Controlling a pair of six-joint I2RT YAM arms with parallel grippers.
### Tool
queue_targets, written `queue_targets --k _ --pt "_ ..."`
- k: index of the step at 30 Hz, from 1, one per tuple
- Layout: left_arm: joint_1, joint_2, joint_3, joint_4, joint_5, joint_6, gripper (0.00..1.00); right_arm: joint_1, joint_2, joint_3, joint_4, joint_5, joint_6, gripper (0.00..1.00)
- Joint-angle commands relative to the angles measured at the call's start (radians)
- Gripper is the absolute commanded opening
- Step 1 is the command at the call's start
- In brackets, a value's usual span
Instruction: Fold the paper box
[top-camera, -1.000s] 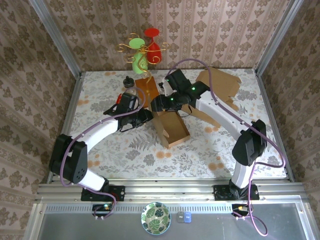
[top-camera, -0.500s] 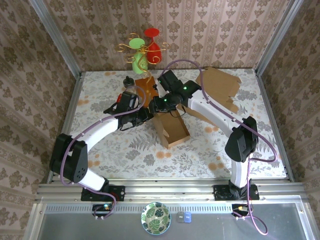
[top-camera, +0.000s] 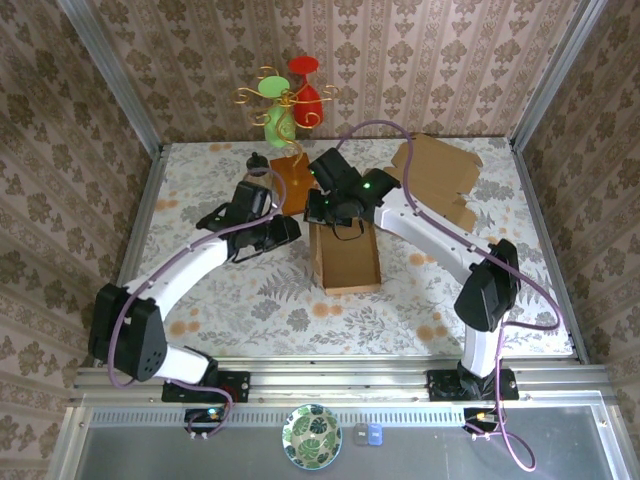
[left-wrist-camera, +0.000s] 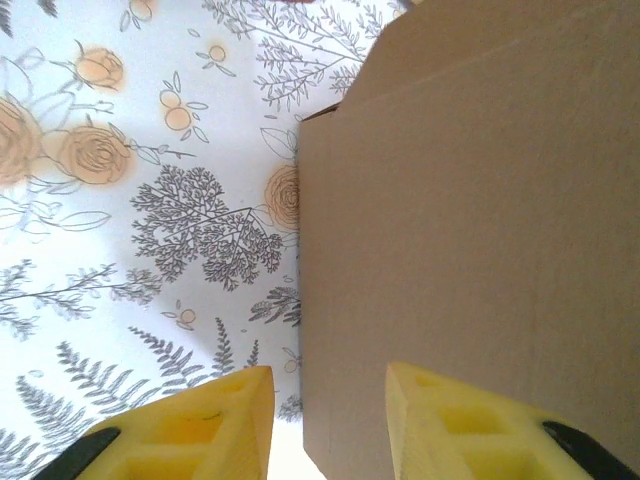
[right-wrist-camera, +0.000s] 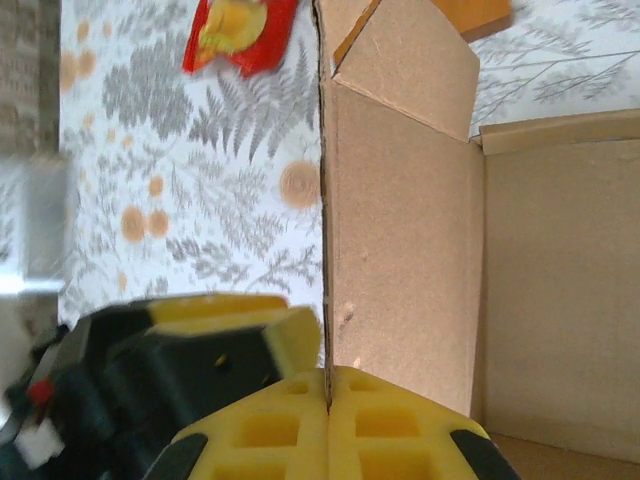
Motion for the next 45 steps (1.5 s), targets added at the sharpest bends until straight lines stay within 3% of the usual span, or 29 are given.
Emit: queue_targets --k 1,10,15,18,22,26,40,45 --pt "0.011 -0.068 0.034 -0.091 -0.056 0.069 0.38 0.019 -0.049 0.010 -0.025 0.169 0.213 0.00" --pt "0.023 -0.185 0.024 -0.199 -0.105 0.160 0.39 0.042 -0.022 0.079 -0.211 0.415 0.595 0.00" --pt "0.022 -0.253 -0.002 -0.238 -0.090 0.256 0.39 0.046 0.150 0.392 -0.589 0.492 0.843 0.00" --pt "0.015 -0.299 -0.039 -0.227 -0.043 0.336 0.40 0.046 0.250 0.555 -0.722 0.493 0.905 0.00" --pt "-0.025 -0.380 -0.105 -0.149 0.031 0.466 0.46 0.046 0.307 0.639 -0.773 0.488 0.954 0.00" --pt "-0.070 -0.433 -0.176 -0.081 0.018 0.556 0.58 0.044 0.318 0.639 -0.761 0.487 0.961 0.00" --pt "-0.157 -0.312 -0.174 0.007 0.000 0.654 0.60 0.034 0.324 0.635 -0.756 0.469 0.938 0.00" --pt "-0.163 -0.256 -0.158 -0.002 -0.070 0.659 0.58 0.027 0.318 0.631 -0.747 0.463 0.925 0.00"
